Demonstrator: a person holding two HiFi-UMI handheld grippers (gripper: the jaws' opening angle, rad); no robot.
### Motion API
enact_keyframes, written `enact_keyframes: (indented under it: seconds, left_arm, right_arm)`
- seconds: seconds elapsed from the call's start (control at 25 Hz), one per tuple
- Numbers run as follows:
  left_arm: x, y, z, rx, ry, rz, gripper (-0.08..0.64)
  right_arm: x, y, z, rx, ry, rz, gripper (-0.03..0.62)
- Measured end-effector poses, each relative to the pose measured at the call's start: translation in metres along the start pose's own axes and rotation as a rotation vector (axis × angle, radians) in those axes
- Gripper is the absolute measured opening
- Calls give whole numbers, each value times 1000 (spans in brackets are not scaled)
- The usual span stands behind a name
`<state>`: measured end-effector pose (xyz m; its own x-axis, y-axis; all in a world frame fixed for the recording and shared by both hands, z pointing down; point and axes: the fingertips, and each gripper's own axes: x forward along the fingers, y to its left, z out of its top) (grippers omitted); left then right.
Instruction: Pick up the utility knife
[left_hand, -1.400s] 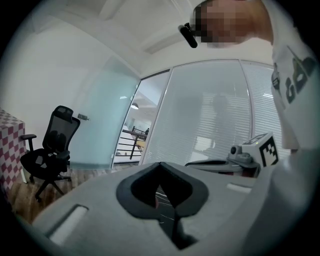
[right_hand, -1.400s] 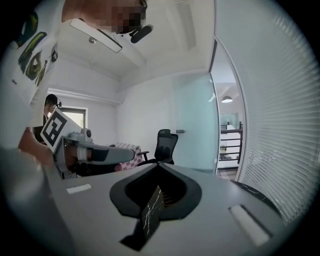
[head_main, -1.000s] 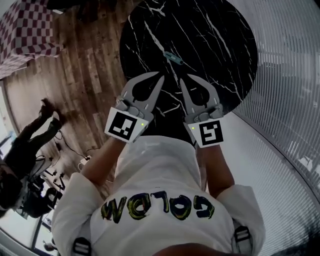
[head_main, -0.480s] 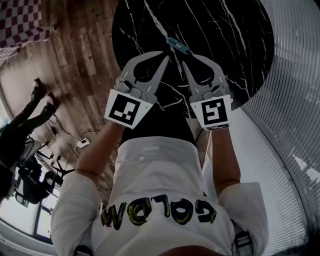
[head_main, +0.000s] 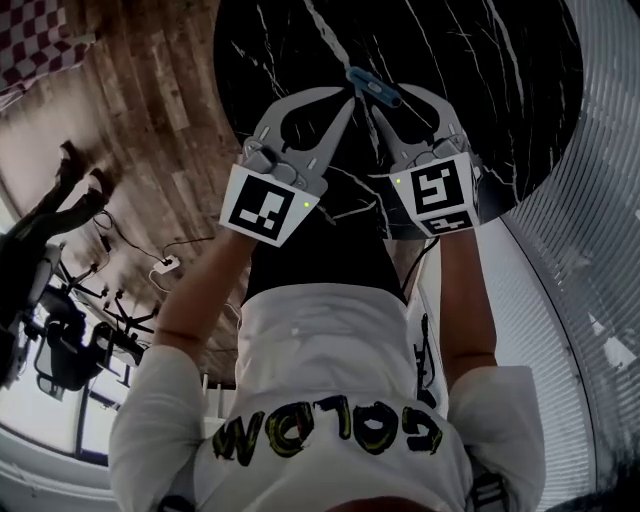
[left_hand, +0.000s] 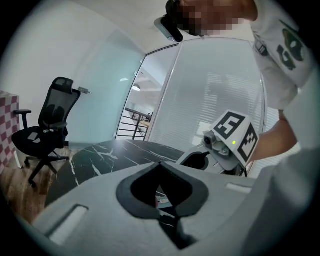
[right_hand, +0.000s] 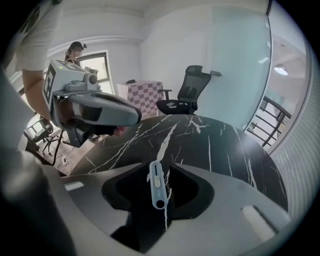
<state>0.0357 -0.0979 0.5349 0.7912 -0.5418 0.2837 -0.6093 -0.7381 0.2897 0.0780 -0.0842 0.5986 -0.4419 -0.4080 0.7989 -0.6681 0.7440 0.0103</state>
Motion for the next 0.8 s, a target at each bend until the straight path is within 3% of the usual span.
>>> enact_keyframes:
  seconds: [0.28,0.8]
  left_arm:
    - [18,11,-36,-19,33,-20,5]
    - [22,17,-53,-38,35,-36,4]
  right_arm:
    - [36,-1,-29,-8,108,47,152]
    - [62,3,-51,-52,217,101,170]
